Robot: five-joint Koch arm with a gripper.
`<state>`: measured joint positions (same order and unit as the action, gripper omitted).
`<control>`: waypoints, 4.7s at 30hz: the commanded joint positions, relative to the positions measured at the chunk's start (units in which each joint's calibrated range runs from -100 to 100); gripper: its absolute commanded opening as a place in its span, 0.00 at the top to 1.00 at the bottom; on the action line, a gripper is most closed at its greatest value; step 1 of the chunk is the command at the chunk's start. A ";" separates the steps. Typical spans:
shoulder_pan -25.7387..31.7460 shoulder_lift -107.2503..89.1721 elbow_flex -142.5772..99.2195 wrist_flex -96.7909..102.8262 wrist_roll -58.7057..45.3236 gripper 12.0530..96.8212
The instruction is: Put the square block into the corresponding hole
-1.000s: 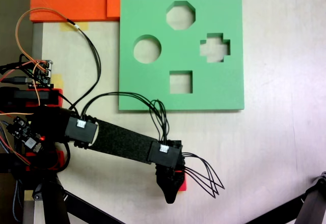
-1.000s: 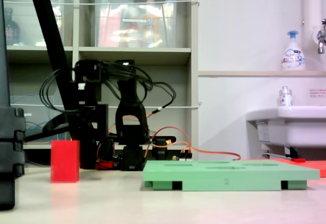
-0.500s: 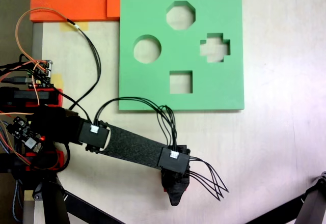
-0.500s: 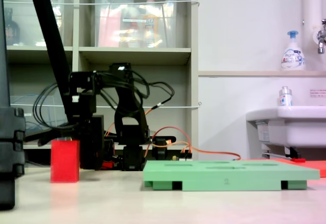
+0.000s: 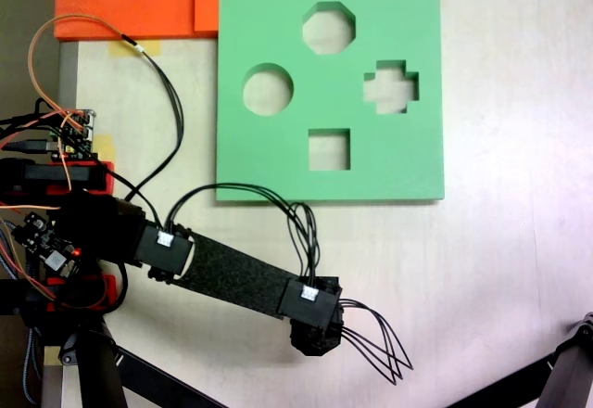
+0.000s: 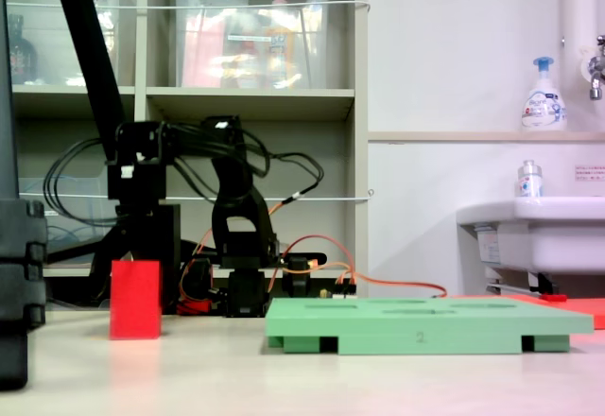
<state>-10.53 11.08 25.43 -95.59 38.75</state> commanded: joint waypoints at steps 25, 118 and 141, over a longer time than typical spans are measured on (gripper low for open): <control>0.10 -5.35 -0.70 -4.41 -0.24 0.82; 24.57 -13.87 12.06 -1.71 25.93 0.81; 25.79 -7.17 12.46 3.88 26.67 0.82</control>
<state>14.82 4.24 34.15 -94.91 64.93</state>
